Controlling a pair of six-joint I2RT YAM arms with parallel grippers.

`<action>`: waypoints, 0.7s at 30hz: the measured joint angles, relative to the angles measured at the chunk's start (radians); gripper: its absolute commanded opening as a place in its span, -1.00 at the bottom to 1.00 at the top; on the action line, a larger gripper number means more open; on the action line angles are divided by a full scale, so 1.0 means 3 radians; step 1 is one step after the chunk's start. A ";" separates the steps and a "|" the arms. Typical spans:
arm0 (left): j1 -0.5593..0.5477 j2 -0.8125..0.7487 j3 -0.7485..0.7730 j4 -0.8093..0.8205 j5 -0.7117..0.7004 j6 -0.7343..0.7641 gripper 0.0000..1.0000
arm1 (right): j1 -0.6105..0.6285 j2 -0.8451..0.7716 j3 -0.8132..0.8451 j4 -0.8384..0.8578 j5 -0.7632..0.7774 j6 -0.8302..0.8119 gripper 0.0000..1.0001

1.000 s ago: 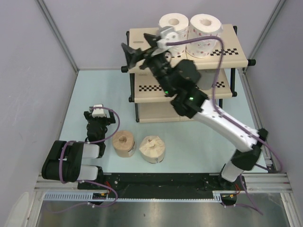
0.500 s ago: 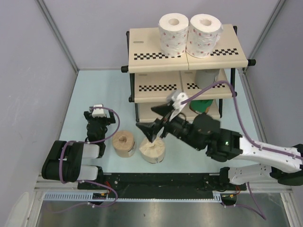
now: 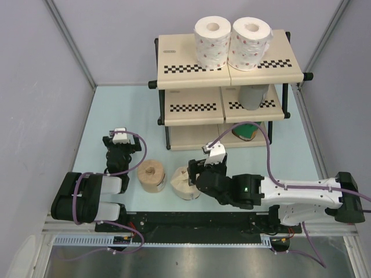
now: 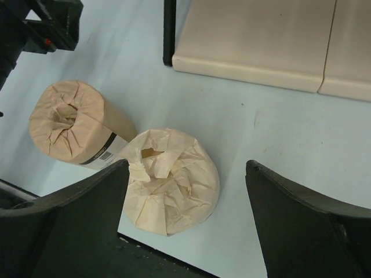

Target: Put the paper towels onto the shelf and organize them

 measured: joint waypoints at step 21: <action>0.0000 0.0000 0.0000 0.0000 -0.0001 -0.0001 1.00 | -0.0510 0.0488 -0.0074 0.0089 -0.0978 0.0474 0.71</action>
